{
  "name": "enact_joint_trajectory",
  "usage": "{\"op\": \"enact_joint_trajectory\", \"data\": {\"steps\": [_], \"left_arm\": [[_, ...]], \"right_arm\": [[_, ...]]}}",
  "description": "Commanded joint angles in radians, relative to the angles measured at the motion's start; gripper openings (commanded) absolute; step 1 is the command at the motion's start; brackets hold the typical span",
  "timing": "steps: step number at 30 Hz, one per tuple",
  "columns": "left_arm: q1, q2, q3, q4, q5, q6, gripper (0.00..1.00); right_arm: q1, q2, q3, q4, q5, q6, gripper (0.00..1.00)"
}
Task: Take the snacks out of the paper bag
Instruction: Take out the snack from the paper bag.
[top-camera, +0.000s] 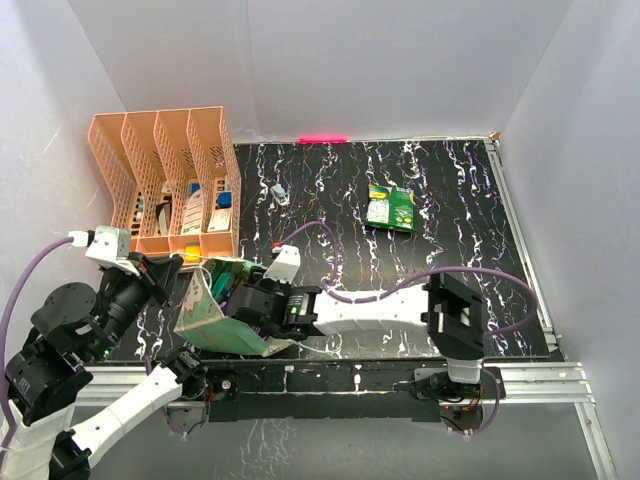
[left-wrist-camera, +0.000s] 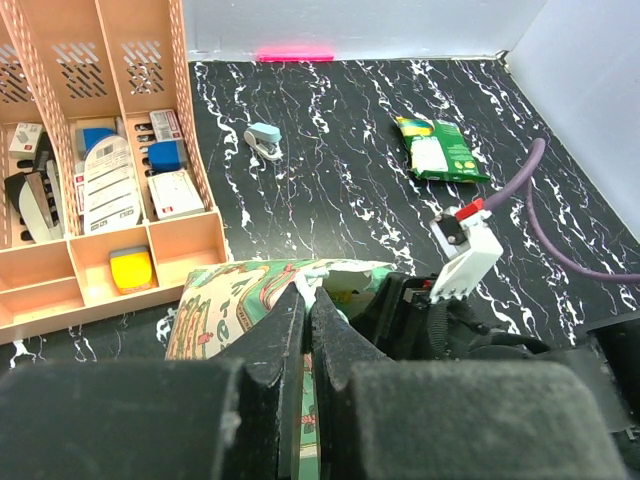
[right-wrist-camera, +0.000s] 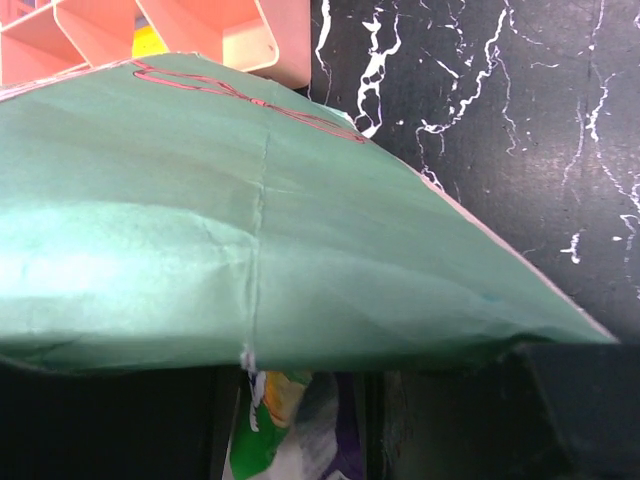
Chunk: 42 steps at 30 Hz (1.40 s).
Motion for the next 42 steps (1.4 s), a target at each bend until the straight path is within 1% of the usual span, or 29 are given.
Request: {"op": "enact_joint_trajectory", "data": {"steps": [1, 5, 7, 10, 14, 17, 21, 23, 26, 32, 38, 42], "left_arm": [[-0.002, -0.018, 0.023, 0.021, -0.005, -0.003, 0.0], [0.0, -0.024, 0.022, 0.016, -0.007, -0.003, 0.0], [-0.001, -0.027, 0.023, 0.016, -0.008, -0.004, 0.0], [-0.001, -0.031, 0.028, 0.01, -0.011, -0.007, 0.0], [0.0, -0.04, 0.03, 0.005, -0.018, -0.009, 0.0], [0.0, -0.044, 0.027, 0.001, -0.034, -0.009, 0.0], [0.0, -0.056, 0.017, 0.003, -0.053, -0.007, 0.0], [-0.001, -0.06, 0.01, 0.006, -0.055, -0.009, 0.0], [-0.001, -0.061, 0.003, 0.012, -0.054, -0.012, 0.0], [-0.001, -0.059, -0.005, 0.016, -0.058, -0.01, 0.0], [-0.001, -0.061, -0.014, 0.025, -0.061, -0.009, 0.0], [0.0, -0.062, -0.018, 0.03, -0.063, -0.007, 0.0]], "right_arm": [[0.002, 0.061, 0.11, -0.078, 0.08, 0.127, 0.46], [-0.012, 0.123, 0.182, -0.08, 0.078, 0.112, 0.46], [-0.022, 0.153, 0.208, -0.078, 0.065, 0.115, 0.43], [-0.035, 0.182, 0.247, -0.081, 0.044, 0.11, 0.31], [-0.035, 0.176, 0.29, -0.081, 0.017, 0.045, 0.15], [-0.035, 0.14, 0.281, -0.075, -0.018, -0.001, 0.08], [-0.034, 0.059, 0.232, -0.061, -0.062, -0.035, 0.07], [-0.034, 0.006, 0.193, -0.026, -0.078, -0.046, 0.07], [-0.034, -0.079, 0.122, 0.058, -0.109, -0.106, 0.07], [-0.035, -0.222, 0.025, 0.139, -0.177, -0.158, 0.07], [-0.035, -0.336, -0.018, 0.174, -0.216, -0.27, 0.07], [-0.035, -0.432, -0.06, 0.236, -0.222, -0.369, 0.07]]}}
